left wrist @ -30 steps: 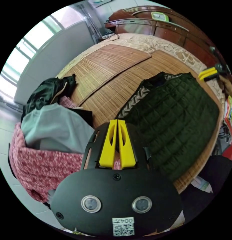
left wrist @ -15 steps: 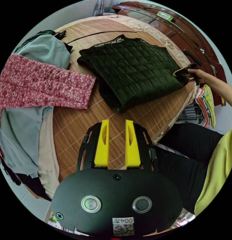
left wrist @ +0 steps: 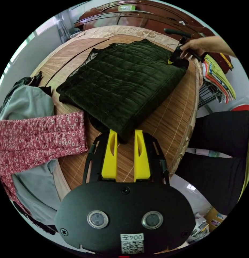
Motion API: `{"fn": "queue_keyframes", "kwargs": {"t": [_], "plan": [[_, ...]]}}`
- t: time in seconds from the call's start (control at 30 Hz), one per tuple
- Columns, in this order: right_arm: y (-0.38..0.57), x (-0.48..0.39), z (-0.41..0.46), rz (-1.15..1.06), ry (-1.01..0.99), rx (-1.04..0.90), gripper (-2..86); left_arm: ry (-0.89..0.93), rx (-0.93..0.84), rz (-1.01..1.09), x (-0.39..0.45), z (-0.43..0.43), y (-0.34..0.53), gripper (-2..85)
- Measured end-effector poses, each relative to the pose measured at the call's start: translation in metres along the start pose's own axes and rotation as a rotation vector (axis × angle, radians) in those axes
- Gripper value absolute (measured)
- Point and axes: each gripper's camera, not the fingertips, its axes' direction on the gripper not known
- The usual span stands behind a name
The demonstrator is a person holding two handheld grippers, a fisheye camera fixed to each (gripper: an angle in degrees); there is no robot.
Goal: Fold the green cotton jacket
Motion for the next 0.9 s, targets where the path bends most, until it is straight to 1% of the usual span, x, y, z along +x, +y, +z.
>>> {"fn": "queue_keyframes", "kwargs": {"t": [0.07, 0.17, 0.23, 0.27, 0.4, 0.5, 0.6, 0.67, 0.73, 0.77, 0.83, 0.87, 0.9], "plan": [[-0.001, -0.002, 0.001, 0.016, 0.002, -0.004, -0.7, -0.01, 0.002, 0.019, -0.005, 0.0, 0.001, 6.3], [-0.003, -0.008, 0.003, 0.047, 0.007, -0.019, -0.7, 0.074, 0.004, 0.012, -0.029, 0.002, 0.01, 4.7], [-0.003, -0.014, 0.005, 0.036, 0.026, -0.021, -0.7, 0.173, -0.029, -0.052, -0.048, 0.019, 0.019, 3.8], [-0.003, -0.017, 0.005, 0.035, 0.034, -0.022, -0.7, 0.192, -0.024, -0.075, -0.053, 0.021, 0.021, 3.6], [0.003, -0.026, 0.006, 0.057, 0.033, 0.009, -0.8, 0.331, -0.026, -0.261, -0.086, 0.019, 0.023, 2.1], [0.011, -0.024, 0.006, 0.091, -0.024, 0.049, -0.8, 0.337, -0.061, -0.346, -0.098, 0.007, 0.033, 1.3], [0.02, -0.025, 0.006, 0.112, -0.08, 0.096, -0.7, 0.233, -0.142, -0.432, -0.107, -0.01, 0.052, 0.6], [0.026, -0.028, 0.006, 0.131, -0.101, 0.127, -0.7, 0.207, -0.099, -0.509, -0.113, -0.031, 0.059, 0.3], [0.031, -0.034, 0.005, 0.146, -0.109, 0.154, -0.6, 0.245, 0.034, -0.582, -0.113, -0.06, 0.045, 0.1], [0.033, -0.039, 0.005, 0.147, -0.106, 0.169, -0.6, 0.264, 0.065, -0.587, -0.111, -0.064, 0.036, 0.1], [0.037, -0.049, 0.004, 0.137, -0.091, 0.191, -0.6, 0.331, 0.146, -0.54, -0.095, -0.066, -0.017, 0.1], [0.038, -0.057, 0.003, 0.127, -0.077, 0.203, -0.6, 0.342, 0.151, -0.511, -0.09, -0.064, -0.033, 0.1], [0.039, -0.064, 0.002, 0.123, -0.063, 0.212, -0.6, 0.345, 0.141, -0.446, -0.078, -0.055, -0.068, 0.1]]}}
